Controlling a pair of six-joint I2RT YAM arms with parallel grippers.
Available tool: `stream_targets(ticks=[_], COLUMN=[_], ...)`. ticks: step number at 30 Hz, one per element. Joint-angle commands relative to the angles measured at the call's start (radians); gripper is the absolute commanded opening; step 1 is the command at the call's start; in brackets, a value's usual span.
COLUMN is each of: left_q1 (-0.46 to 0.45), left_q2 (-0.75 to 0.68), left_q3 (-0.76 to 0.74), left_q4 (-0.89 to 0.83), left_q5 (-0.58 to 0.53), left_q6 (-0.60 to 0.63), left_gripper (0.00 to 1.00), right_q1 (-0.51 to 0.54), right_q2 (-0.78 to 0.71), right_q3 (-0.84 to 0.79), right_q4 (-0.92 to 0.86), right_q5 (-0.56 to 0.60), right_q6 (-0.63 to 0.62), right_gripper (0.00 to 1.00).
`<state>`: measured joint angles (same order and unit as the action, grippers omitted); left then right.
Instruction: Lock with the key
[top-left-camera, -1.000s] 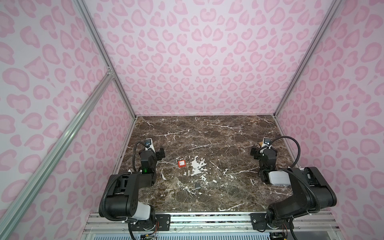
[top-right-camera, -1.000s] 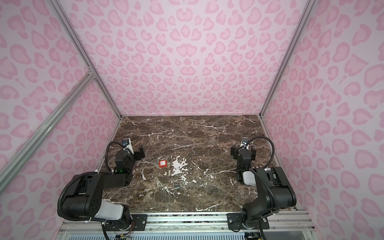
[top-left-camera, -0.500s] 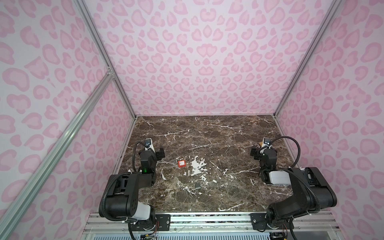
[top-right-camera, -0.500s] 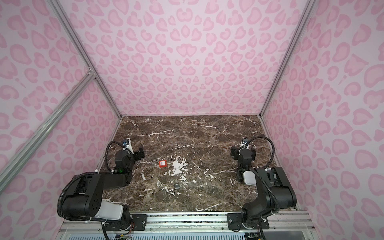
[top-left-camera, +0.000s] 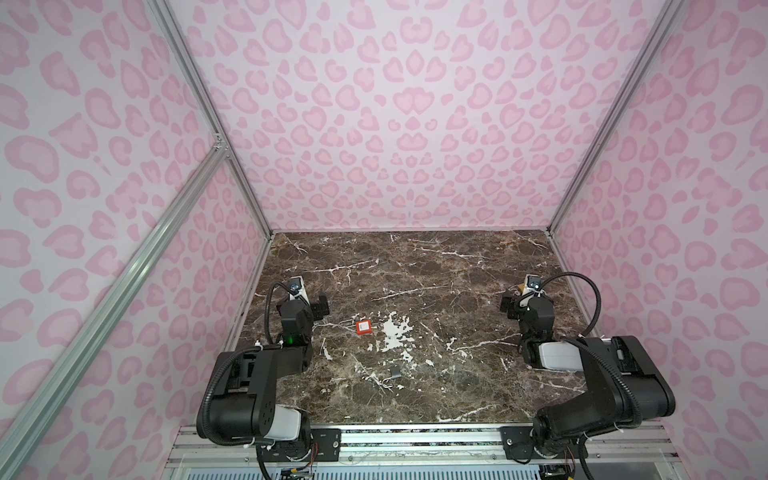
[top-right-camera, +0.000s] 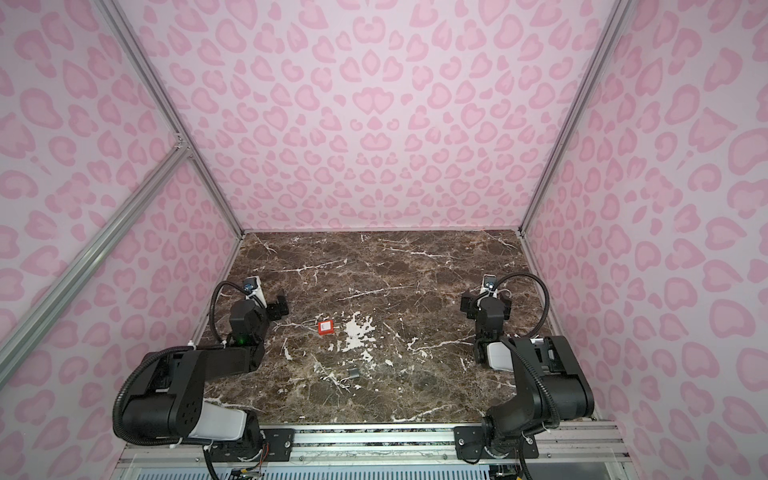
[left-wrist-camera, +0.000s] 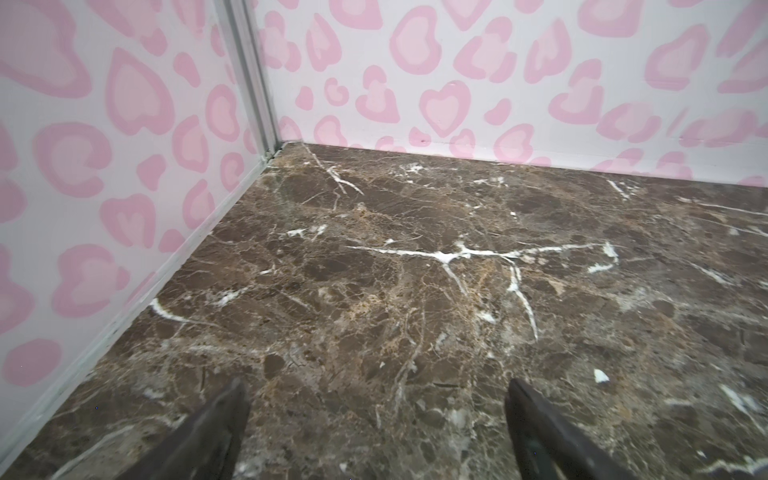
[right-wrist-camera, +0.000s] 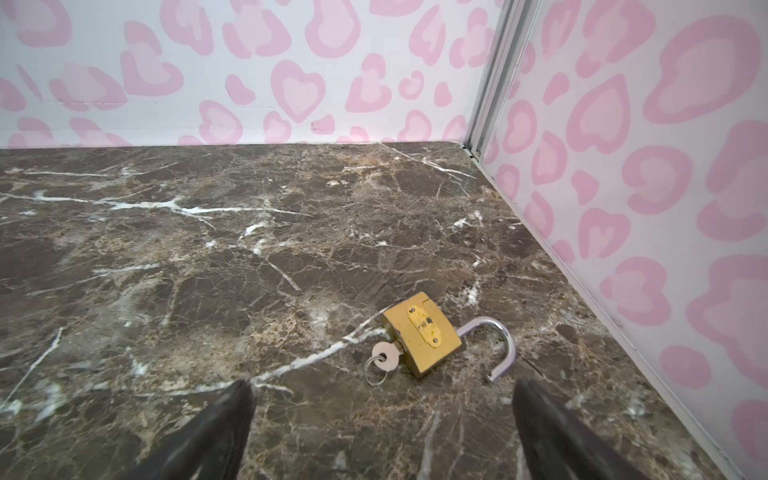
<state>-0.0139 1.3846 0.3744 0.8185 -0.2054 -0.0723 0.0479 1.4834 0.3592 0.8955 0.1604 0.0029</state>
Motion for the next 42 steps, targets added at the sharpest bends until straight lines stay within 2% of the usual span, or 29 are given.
stream_targets(ticks=[1,5,8,12,13,17,22,25,27,31,35,42], left_q1=[-0.005,-0.006,-0.008,-0.029,-0.038,-0.062,-0.062,-0.060,-0.061,-0.061,-0.061,-0.061], left_q2=[-0.111,-0.236,-0.286,-0.311,-0.319,-0.373,-0.430,-0.411,-0.394,-0.392,-0.403,-0.409], left_q3=[0.066,0.187,0.254,0.321,0.312,0.273,0.285,0.325,0.327,0.254,0.214,0.140], left_q4=[-0.194,-0.578,-0.827,-1.099,-1.112,-1.153,-1.163,-1.221,-1.230,-1.147,-1.116,-1.083], left_q5=[-0.147,-0.218,-0.111,0.098,0.164,0.235,0.309,0.350,0.379,0.458,0.484,0.515], left_q6=[-0.058,-0.175,-0.270,-0.457,-0.472,-0.568,-0.576,-0.564,-0.594,-0.721,-0.743,-0.760], left_gripper=[0.97,0.97,0.97,0.97,0.97,0.97,0.97,0.97,0.97,0.97,0.99,0.99], right_q1=[0.030,0.137,0.228,0.353,0.405,0.586,0.676,0.711,0.723,0.734,0.750,0.753], right_q2=[-0.082,-0.198,-0.262,-0.226,-0.194,-0.036,0.153,0.251,0.320,0.456,0.546,0.691], right_q3=[0.049,0.105,0.141,0.205,0.227,0.350,0.526,0.629,0.708,0.903,1.022,1.217], right_q4=[-0.165,-0.333,-0.411,-0.446,-0.449,-0.522,-0.621,-0.715,-0.792,-0.986,-1.102,-1.259], right_q5=[-0.023,-0.021,-0.125,-0.432,-0.483,-0.532,-0.742,-0.764,-0.776,-0.799,-0.767,-0.763], right_q6=[-0.037,-0.091,-0.109,-0.132,-0.168,-0.303,-0.314,-0.382,-0.431,-0.509,-0.591,-0.653], right_gripper=[0.99,0.99,0.99,0.99,0.99,0.99,0.98,0.96,0.88,0.77,0.70,0.67])
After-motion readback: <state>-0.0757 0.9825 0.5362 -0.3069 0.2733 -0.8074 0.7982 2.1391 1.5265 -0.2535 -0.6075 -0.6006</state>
